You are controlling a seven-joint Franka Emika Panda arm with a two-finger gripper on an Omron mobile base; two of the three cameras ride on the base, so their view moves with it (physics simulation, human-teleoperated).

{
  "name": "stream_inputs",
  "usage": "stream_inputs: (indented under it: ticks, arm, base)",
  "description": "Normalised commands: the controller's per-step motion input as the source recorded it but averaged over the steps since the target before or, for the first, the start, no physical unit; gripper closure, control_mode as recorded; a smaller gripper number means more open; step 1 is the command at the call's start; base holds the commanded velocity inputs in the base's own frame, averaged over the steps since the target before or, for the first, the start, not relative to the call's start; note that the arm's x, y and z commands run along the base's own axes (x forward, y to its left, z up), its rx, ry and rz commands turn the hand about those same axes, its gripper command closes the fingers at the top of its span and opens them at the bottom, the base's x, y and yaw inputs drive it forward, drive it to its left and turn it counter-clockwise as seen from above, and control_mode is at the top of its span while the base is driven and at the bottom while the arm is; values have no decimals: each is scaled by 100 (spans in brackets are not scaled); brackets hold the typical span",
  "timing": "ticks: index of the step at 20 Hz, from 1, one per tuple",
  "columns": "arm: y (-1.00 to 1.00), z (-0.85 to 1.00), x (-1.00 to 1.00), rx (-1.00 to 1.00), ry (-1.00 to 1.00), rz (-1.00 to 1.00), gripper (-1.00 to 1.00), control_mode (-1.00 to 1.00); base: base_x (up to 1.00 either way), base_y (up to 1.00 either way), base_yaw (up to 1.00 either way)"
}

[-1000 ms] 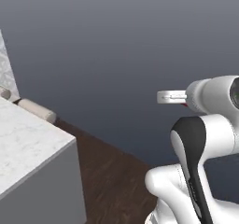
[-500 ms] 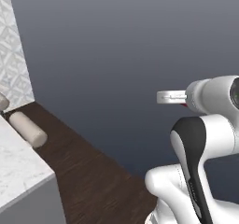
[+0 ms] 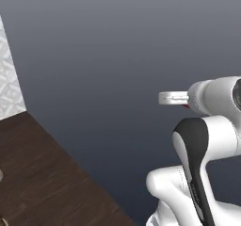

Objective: Take the strawberry from the fridge and place it on top of the pancake, located on the dining counter.

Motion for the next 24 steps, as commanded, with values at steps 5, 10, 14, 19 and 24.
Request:
stream_inputs:
  ticks: [5, 10, 14, 19, 24]
  arm:
    - [0, 0, 0, 0, 0, 0, 100, 100]
    - [0, 0, 0, 0, 0, 0, 100, 100]
    - [0, 0, 0, 0, 0, 0, 100, 100]
    - [0, 0, 0, 0, 0, 0, 100, 100]
    - [0, 0, 0, 0, 0, 0, 100, 100]
  base:
    - [100, -20, 48]
    - [100, -12, 58]
    - [100, -16, 57]
    - [100, -20, 55]
    - [100, -27, 55]
